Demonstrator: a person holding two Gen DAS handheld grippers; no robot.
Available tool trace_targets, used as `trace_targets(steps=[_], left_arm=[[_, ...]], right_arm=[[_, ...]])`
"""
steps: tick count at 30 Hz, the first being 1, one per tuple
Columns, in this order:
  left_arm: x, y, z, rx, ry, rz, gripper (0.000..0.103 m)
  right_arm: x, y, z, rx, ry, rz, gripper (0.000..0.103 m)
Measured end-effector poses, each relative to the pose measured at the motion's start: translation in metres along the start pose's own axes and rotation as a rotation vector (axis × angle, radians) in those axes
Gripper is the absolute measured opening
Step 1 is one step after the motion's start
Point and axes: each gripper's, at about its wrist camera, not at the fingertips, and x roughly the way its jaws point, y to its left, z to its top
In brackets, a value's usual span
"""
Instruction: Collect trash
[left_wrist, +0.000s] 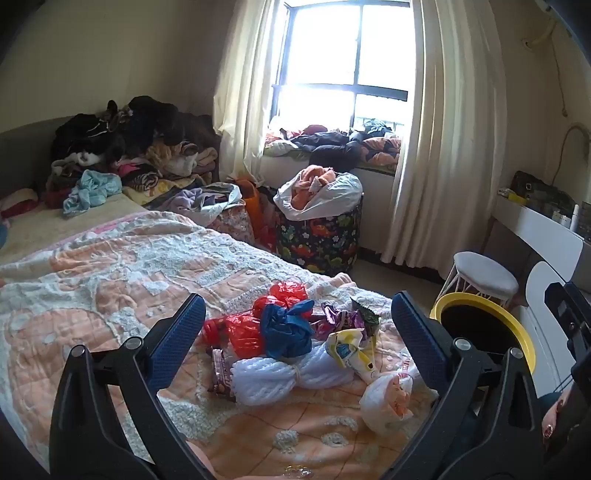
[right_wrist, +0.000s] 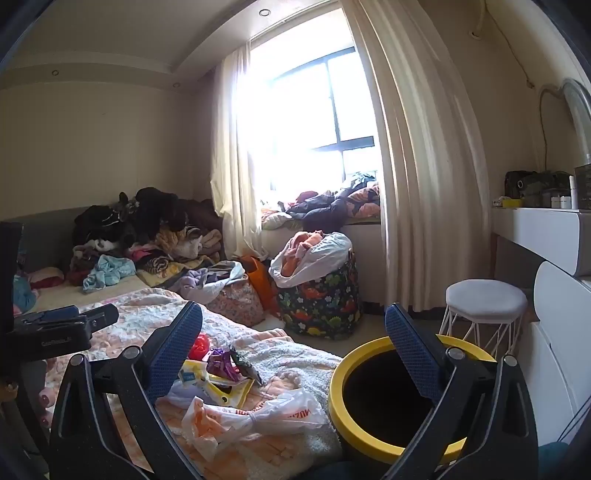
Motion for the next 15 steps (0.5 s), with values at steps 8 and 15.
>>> trace_targets(steps=[8, 15], left_arm=[[-0.002, -0.007, 0.000, 0.031, -0.027, -0.019, 0.093], [-0.004, -0.008, -0.003, 0.025, -0.028, -0.038, 0.093]], right_arm=[[-0.005, 0.000, 0.002, 0.016, 0.004, -0.017, 0.097], [-0.003, -0.004, -0.001, 0.010, 0.009, -0.019, 0.097]])
